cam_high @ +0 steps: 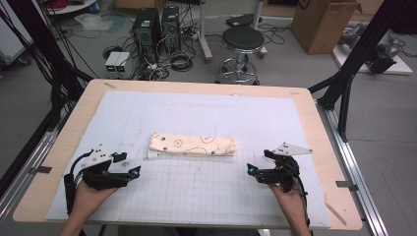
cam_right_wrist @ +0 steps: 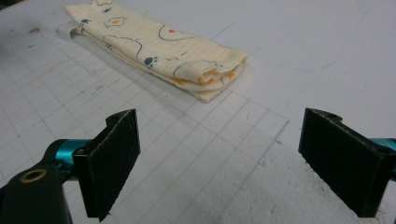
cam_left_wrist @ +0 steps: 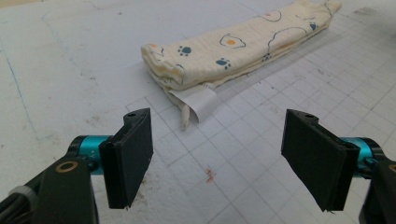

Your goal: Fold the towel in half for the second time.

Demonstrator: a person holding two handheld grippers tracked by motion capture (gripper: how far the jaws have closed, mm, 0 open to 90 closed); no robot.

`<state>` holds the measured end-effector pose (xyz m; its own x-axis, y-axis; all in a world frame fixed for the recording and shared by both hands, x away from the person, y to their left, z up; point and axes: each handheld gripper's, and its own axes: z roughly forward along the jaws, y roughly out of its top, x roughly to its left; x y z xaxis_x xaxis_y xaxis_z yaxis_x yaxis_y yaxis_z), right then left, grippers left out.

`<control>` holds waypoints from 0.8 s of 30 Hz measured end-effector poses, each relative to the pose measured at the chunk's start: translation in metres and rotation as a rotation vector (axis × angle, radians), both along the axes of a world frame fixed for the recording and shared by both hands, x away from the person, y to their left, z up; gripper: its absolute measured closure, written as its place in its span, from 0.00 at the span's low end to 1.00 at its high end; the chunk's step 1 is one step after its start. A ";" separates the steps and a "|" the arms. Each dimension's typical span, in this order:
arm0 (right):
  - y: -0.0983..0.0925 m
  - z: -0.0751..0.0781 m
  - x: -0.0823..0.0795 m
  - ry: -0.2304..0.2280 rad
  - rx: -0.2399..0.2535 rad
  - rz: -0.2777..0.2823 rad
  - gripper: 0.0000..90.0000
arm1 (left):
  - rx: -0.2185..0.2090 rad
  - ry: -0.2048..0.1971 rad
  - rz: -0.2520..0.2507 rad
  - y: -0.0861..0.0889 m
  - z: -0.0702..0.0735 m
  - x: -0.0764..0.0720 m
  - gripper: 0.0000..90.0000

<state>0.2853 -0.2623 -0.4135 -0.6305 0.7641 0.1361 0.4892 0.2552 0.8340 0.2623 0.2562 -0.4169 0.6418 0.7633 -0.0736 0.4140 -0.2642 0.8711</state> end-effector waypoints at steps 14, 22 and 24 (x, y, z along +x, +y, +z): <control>-0.010 -0.006 -0.018 -0.021 -0.023 -0.017 0.13 | 0.006 0.000 0.011 0.007 -0.007 -0.014 0.27; -0.012 -0.007 -0.024 -0.023 -0.027 -0.018 0.13 | 0.014 -0.001 0.003 0.007 -0.010 -0.017 0.27; -0.012 -0.007 -0.026 -0.024 -0.030 -0.016 0.13 | 0.013 -0.004 0.006 0.008 -0.010 -0.016 0.27</control>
<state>0.2590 -0.2744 -0.4206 -0.6213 0.7775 0.0973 0.4729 0.2730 0.8378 0.2462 0.2642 -0.4271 0.6374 0.7681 -0.0617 0.4126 -0.2725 0.8692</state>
